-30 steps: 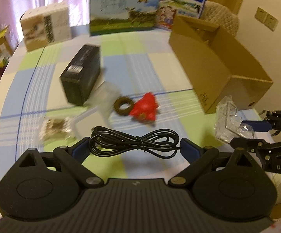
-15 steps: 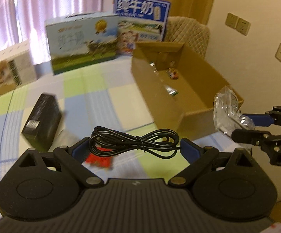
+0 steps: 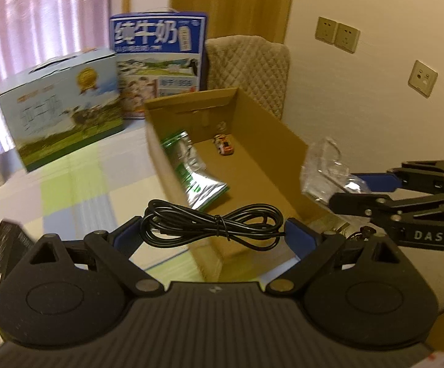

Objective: Organize objects
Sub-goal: 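Carry the cable and swab box over the cardboard box with both tools, then open the left tool to drop the cable into the box while the right tool releases the swab box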

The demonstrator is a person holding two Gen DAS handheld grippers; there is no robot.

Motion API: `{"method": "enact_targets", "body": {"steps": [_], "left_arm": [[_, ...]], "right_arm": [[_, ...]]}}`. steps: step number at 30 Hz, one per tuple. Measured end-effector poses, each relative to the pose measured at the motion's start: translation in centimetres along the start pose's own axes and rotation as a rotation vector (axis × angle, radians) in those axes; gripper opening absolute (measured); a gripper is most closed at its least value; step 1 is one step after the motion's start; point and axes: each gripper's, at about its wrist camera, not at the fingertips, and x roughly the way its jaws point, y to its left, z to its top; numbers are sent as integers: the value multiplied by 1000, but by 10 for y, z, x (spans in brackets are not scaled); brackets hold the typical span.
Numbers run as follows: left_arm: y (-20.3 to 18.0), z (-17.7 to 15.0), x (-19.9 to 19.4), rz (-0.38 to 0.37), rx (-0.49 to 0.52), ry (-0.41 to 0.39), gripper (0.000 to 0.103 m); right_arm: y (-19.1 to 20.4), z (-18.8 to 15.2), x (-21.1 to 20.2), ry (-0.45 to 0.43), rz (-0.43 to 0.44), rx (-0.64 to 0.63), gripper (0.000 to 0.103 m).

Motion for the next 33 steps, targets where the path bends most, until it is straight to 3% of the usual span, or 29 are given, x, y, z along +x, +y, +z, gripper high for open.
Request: {"method": "enact_targets", "body": {"steps": [14,27,33], "left_arm": [[-18,30,73,-35,97,79,95],[-25,28,127,-57,282,235,95],[-27,24,144,-72,312,302,95]], "right_arm": [[-51,11,53,85,-6,7,39],[-60,4,91,233,24,-204,39],[-62,6,103,279,32,-254,39]]}}
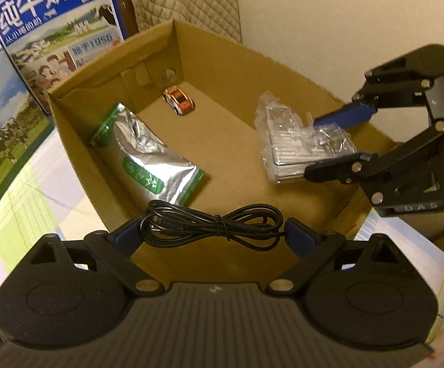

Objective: Organize objects
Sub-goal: 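Open the left tool to drop the cable into the box while the right tool releases the swab box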

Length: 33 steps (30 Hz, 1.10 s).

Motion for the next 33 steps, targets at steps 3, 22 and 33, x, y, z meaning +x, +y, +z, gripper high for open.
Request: {"method": "enact_targets", "body": {"steps": [3,22,33], "left_arm": [[0,2,6,-7,11,21,95],[-3,9,17,4,39,72,97],[-3,8,15,9,40,65,97]], "right_arm": [[-4,2,6,22,-1,-9,39],[-9,5,14,38,11,-7,39],[-10,4,14,35,11,-3,39]]}}
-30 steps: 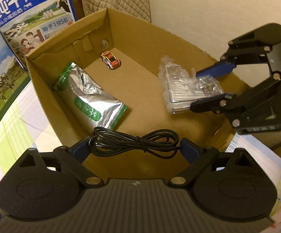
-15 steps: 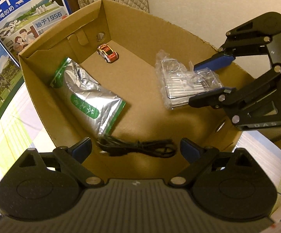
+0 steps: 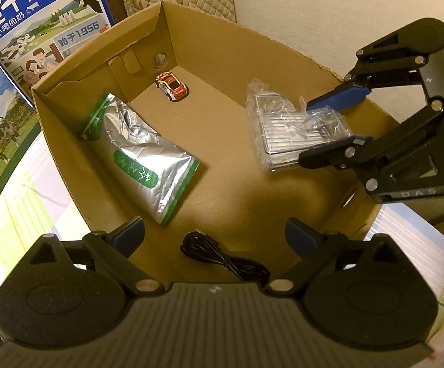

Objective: Organize objects
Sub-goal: 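Open the left tool to drop the cable into the box while the right tool releases the swab box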

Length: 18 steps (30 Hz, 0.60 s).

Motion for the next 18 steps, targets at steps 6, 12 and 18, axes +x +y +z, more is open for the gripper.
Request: {"method": "enact_targets", "body": {"steps": [6,12,18], "left_arm": [[0,0,-2,-1,-2,-3,97],[1,0,-3,2,-2,-12,97],[-1,-2,-5,6,-5,-23,97]], "right_arm": [[-1,0,0,-5,3,9,39],[-2,1,-1,-28,-6,6,43],[-1,0,-5,-51,0,1,52]]}}
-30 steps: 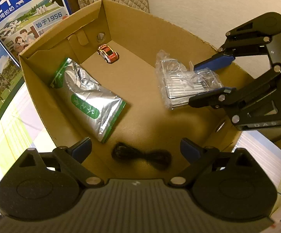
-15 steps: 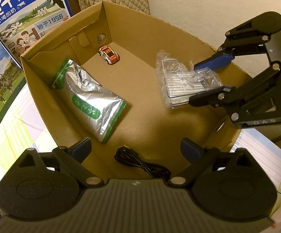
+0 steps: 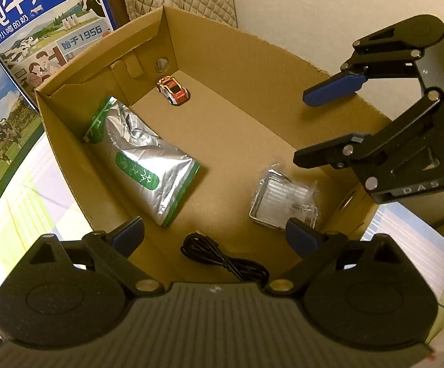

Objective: Organize objects
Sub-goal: 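Open the left tool to drop the cable into the box while the right tool releases the swab box, then withdraw both tools from the cardboard box back over the table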

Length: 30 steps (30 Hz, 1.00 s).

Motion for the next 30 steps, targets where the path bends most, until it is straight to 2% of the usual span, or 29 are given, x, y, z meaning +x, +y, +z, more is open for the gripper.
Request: {"method": "enact_targets", "body": {"steps": [8,18,30], "left_arm": [[-1,-3,-7,2,-19,-32,97],[-3,-4,-38,0,-87,-135,97],[1,-32,-106,43,-225,-245,97]], "right_arm": [[1,-1,-4,-16,2,12,53],[-3,5,-36,-110,6,86,53],[11,6,-84,-221,15,147,54]]}}
